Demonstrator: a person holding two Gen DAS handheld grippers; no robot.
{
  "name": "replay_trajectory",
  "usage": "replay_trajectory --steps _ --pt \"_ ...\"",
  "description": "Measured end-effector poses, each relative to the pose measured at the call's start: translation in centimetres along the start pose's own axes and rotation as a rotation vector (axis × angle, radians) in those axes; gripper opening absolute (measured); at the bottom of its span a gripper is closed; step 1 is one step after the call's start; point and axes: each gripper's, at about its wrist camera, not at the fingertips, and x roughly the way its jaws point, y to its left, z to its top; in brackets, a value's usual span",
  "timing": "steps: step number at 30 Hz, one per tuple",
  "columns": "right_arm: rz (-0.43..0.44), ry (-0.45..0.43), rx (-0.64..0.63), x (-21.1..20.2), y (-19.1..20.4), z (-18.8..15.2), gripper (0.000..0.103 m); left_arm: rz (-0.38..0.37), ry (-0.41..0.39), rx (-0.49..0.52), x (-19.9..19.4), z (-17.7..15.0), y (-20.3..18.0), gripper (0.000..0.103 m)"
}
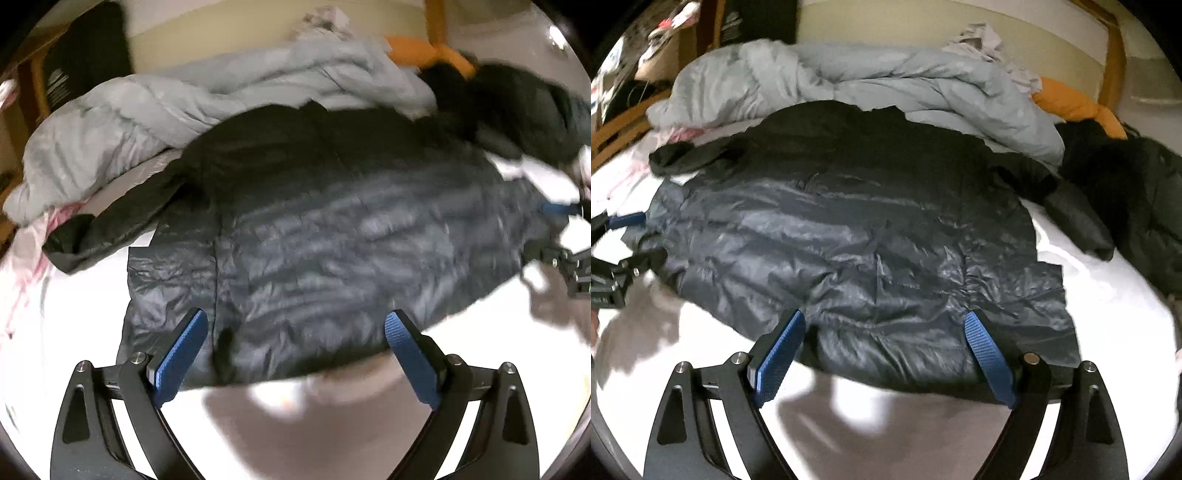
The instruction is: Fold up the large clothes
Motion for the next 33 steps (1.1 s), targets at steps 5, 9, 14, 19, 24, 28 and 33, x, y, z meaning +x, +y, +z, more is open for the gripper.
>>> replay_trajectory --steps 5,9,14,19,24,28,33 --pt "-0.054 0.047 -0.151 0.0 1.7 -0.9 0.090 0.052 0.084 0.130 1.1 -1.3 -1.1 0.096" --pt "-0.040 0.084 -0.143 0.6 1.6 -1.2 0.090 0.076 0.119 0.126 2.5 -1.7 -0.9 0.096" --pt "-0.158 0.082 -0.217 1.9 2.2 -1.7 0.090 0.152 0.102 0.124 3.6 -1.8 0.0 0.096" --pt "-0.277 0.028 -0.251 2.5 2.0 -1.9 0.090 0.221 0.092 0.076 4.7 -1.6 1.9 0.068" --pt "-0.337 0.025 -0.230 2.9 0.6 -2.0 0.033 0.247 0.076 0.085 4.2 -2.1 2.2 0.029" --pt "-0.343 0.004 -0.204 0.3 0.8 -3.5 0.026 0.220 0.072 0.033 1.6 -3.8 1.5 0.025" --pt "-0.257 0.024 -0.155 -4.5 1.3 -7.4 0.026 0.151 0.100 -0.002 -2.5 -6.8 0.8 0.026"
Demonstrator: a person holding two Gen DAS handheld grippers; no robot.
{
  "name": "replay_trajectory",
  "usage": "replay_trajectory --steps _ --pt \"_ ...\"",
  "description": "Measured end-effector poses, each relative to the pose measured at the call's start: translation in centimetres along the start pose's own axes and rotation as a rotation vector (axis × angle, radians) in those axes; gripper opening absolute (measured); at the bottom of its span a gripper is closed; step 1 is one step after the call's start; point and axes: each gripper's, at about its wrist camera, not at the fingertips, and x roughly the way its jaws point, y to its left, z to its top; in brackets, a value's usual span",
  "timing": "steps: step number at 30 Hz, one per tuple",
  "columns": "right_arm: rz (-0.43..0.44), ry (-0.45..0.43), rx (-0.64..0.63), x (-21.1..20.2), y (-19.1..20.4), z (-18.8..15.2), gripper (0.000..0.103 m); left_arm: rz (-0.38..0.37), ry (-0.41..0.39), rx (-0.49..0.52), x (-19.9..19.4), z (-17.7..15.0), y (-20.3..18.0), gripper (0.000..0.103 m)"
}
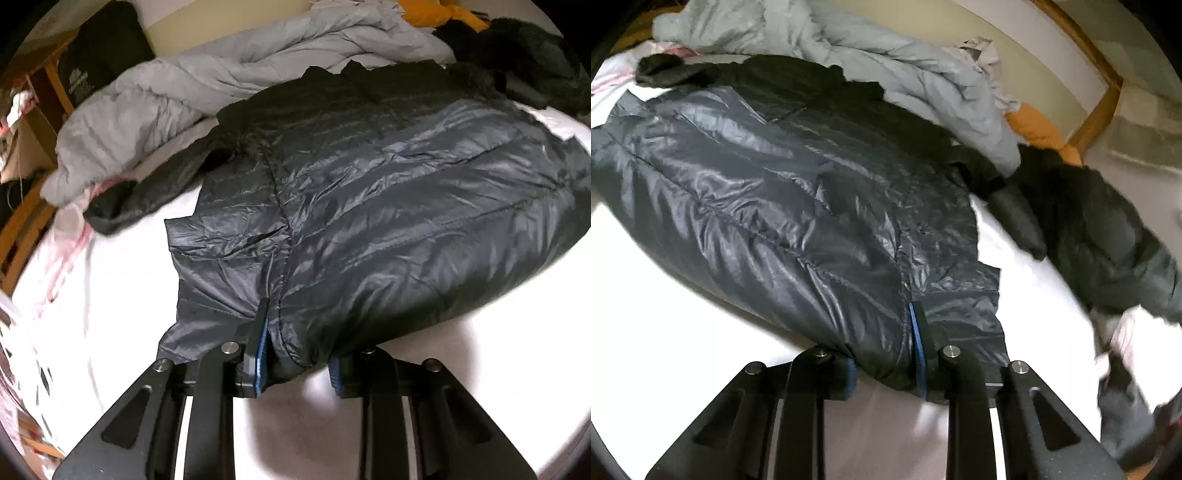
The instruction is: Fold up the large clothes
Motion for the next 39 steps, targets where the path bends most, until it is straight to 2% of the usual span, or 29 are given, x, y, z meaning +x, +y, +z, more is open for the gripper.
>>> replay_trajectory --steps 3,7,8,10,12,16,17,18,20,24,27,29,32,36,39 --pt "0.054 -0.005 0.031 -2.9 -0.3 -2.4 0.026 -0.067 0.003 -0.028 -2.2 -1.9 0.4 0.027" --pt "0.099 -0.017 0.084 -4.8 -1.0 -3.9 0.028 -0.081 -0.026 -0.034 -4.1 -2.9 0.7 0.035" --pt "0.091 -0.023 0.088 -5.1 -1.1 -3.9 0.031 -0.082 -0.041 -0.041 -4.5 -2.7 0.9 0.037" --pt "0.068 -0.039 0.104 -5.2 -1.7 -2.9 0.038 -0.070 -0.078 -0.062 -5.3 -1.9 1.6 0.052" --pt "0.060 -0.060 0.141 -5.6 -2.7 -1.9 0.050 -0.051 -0.115 -0.073 -5.7 -0.5 2.4 0.060" --pt "0.038 -0.115 0.191 -5.8 -5.4 1.5 0.062 -0.001 -0.169 -0.065 -5.8 3.1 3.6 0.073" --pt "0.028 -0.130 0.199 -5.5 -6.0 2.6 0.069 0.015 -0.180 -0.055 -5.6 3.9 3.8 0.074" --pt "0.022 -0.144 0.205 -5.2 -6.5 3.6 0.075 0.030 -0.190 -0.048 -5.4 4.9 4.0 0.076" --pt "0.005 -0.166 0.222 -4.3 -7.5 5.7 0.080 0.039 -0.191 -0.054 -4.3 6.5 4.7 0.079" --pt "0.016 -0.168 0.236 -0.6 -8.6 9.4 0.084 0.014 -0.164 -0.097 -0.8 9.3 6.6 0.084" --pt "0.005 -0.158 0.226 2.2 -8.7 10.7 0.086 0.018 -0.155 -0.124 1.7 10.1 7.2 0.088" --pt "0.018 -0.171 0.244 3.8 -9.0 10.7 0.087 0.034 -0.169 -0.126 2.9 10.3 7.2 0.089" --pt "0.061 -0.145 0.268 6.0 -9.3 10.0 0.087 0.032 -0.169 -0.133 4.8 10.1 7.3 0.093" --pt "0.077 -0.126 0.292 7.7 -9.7 9.4 0.088 0.065 -0.119 -0.146 7.0 9.7 7.9 0.095" --pt "0.090 -0.149 0.331 7.5 -10.5 9.2 0.088 0.110 -0.102 -0.160 7.7 9.3 8.7 0.095"
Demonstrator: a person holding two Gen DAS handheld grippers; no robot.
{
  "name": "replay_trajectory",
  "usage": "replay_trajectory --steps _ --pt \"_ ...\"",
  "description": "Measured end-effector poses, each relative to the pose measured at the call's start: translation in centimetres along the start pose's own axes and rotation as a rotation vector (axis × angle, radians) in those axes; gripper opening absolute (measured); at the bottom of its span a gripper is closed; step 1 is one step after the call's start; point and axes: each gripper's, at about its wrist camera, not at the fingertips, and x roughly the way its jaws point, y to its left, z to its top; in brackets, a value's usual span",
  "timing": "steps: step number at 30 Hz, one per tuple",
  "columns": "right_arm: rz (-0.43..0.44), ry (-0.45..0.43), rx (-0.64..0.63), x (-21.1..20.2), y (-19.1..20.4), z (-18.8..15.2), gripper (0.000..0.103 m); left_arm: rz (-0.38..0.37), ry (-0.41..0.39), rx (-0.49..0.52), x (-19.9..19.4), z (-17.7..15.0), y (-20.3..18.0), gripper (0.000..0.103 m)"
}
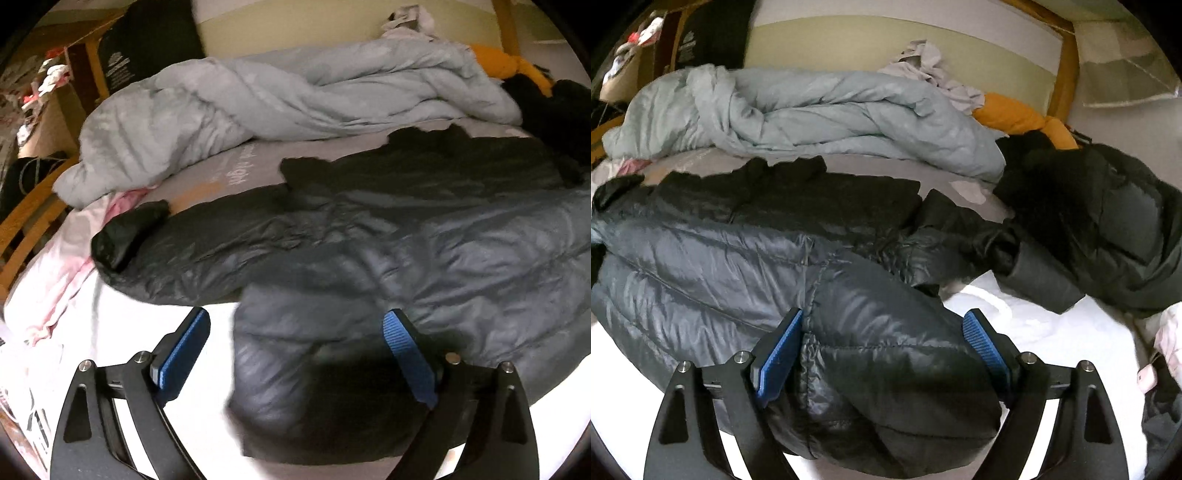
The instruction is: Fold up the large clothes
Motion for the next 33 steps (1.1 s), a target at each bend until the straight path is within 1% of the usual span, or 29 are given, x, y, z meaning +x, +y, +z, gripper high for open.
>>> replay_trajectory --steps 4,7,9,11,13,14,15,16,17,18,20,22,24,25,26,27,29,31,32,33 --pt "0.011 -0.061 0.051 -1.5 -1.2 0.0 0.089 -0.011 0.003 -0.057 -0.2 -0.1 1.3 0.095" --pt "-0.023 -0.114 0.091 -3.0 -2.4 -0.1 0.089 -0.006 0.005 -0.071 -0.4 -0.1 1.6 0.095" --pt "-0.028 -0.131 0.128 -3.7 -3.4 -0.2 0.091 0.002 0.025 -0.071 0.1 -0.2 1.6 0.095" --pt "-0.011 -0.121 0.166 -4.0 -4.5 -0.3 0.091 0.026 0.059 -0.070 1.1 -0.5 1.7 0.095" --pt "0.017 -0.077 0.210 -3.6 -5.6 -0.7 0.091 0.081 0.102 -0.079 2.4 -0.8 2.1 0.096" --pt "0.025 -0.064 0.225 -3.5 -6.0 -0.9 0.088 0.104 0.125 -0.097 2.9 -1.0 2.4 0.096" --pt "0.032 -0.052 0.238 -3.2 -6.3 -1.0 0.076 0.107 0.146 -0.130 3.3 -1.3 2.9 0.096" --pt "0.039 -0.036 0.241 -2.7 -6.5 -1.1 0.070 0.098 0.164 -0.172 3.6 -1.6 3.5 0.096" --pt "0.049 -0.014 0.241 -2.1 -6.6 -1.2 0.061 0.094 0.175 -0.200 3.8 -1.8 4.0 0.096" --pt "0.061 0.009 0.241 -1.2 -6.6 -1.2 0.056 0.097 0.184 -0.221 3.9 -2.0 4.3 0.096" --pt "0.066 0.036 0.237 0.3 -6.5 -1.1 0.054 0.104 0.191 -0.228 3.9 -2.4 4.5 0.096" --pt "0.063 0.089 0.222 2.5 -6.1 -1.1 0.054 0.113 0.194 -0.225 3.9 -2.6 4.3 0.096" --pt "0.049 0.187 0.220 5.3 -5.6 -1.8 0.054 0.115 0.188 -0.225 3.7 -2.7 4.1 0.096" --pt "0.053 0.232 0.224 6.6 -5.5 -2.5 0.054 0.106 0.184 -0.225 3.6 -2.8 4.0 0.095" --pt "0.067 0.257 0.239 7.5 -5.5 -3.1 0.054 0.093 0.178 -0.227 3.5 -2.8 4.0 0.094" --pt "0.066 0.250 0.245 7.6 -5.6 -3.3 0.054 0.072 0.170 -0.232 3.3 -2.8 4.0 0.094" --pt "0.068 0.244 0.246 7.0 -5.8 -3.1 0.056 -0.008 0.145 -0.249 2.8 -2.5 4.2 0.094" --pt "0.083 0.213 0.277 5.9 -6.4 -2.9 0.065 -0.084 0.113 -0.279 2.0 -2.3 4.6 0.095" --pt "0.097 0.198 0.296 5.4 -6.7 -2.9 0.077 -0.118 0.092 -0.292 1.5 -2.1 4.8 0.096" --pt "0.118 0.179 0.323 4.9 -7.1 -2.9 0.085 -0.160 0.073 -0.300 1.1 -2.0 4.8 0.101"
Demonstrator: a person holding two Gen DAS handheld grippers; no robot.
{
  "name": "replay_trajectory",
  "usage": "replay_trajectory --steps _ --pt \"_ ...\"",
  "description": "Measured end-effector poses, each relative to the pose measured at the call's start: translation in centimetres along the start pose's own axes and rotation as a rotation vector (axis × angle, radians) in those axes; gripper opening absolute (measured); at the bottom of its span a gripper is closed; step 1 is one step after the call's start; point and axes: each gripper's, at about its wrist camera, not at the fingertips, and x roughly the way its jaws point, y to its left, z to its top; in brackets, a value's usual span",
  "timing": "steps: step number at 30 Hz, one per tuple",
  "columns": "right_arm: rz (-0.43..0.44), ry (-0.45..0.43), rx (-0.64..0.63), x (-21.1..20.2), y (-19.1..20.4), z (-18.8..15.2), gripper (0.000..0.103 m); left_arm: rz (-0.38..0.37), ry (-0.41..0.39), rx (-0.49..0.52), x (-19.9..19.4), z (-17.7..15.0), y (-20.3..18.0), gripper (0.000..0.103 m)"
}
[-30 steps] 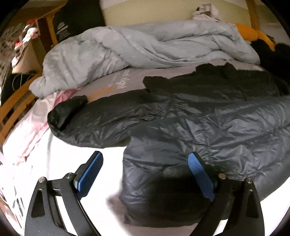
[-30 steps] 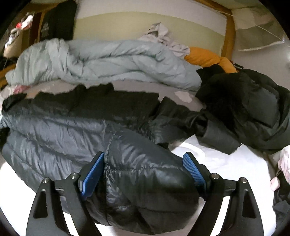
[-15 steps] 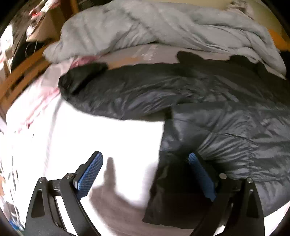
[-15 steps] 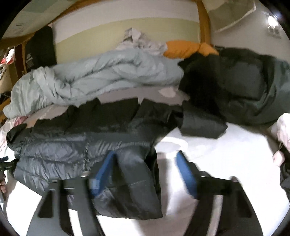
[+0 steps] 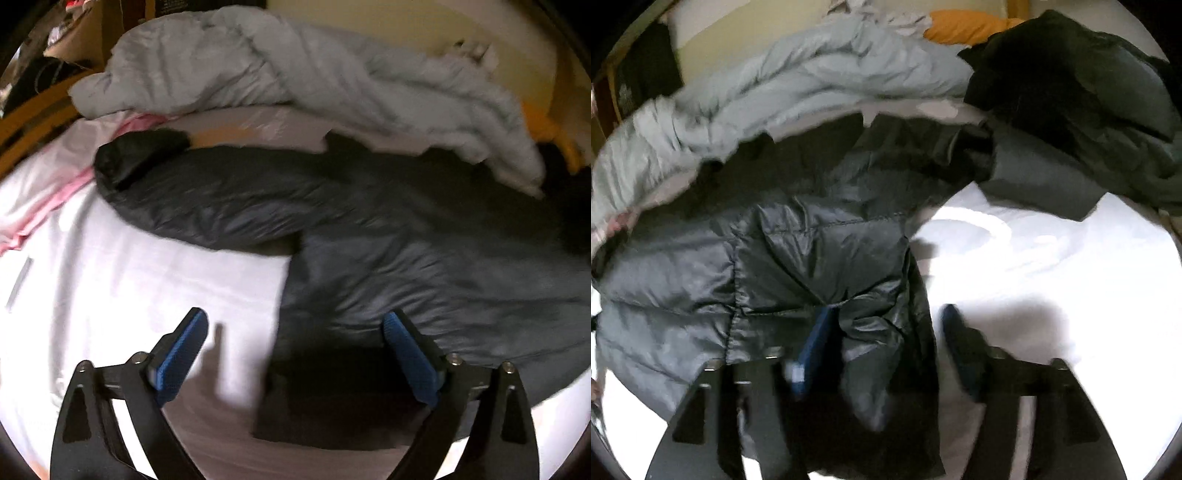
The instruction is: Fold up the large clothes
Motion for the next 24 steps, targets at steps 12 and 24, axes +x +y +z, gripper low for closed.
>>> replay_trajectory --steps 12,24 --pt "0.157 0.112 0.005 1.9 1.4 -0.8 0.072 -0.184 0.136 -0.040 2.6 -0.6 -0.3 0.054" --pt "0.088 0.041 0.041 -4.9 1.8 -1.6 0.012 -0.116 0.139 0.037 -2.3 -2.1 -1.8 0.024"
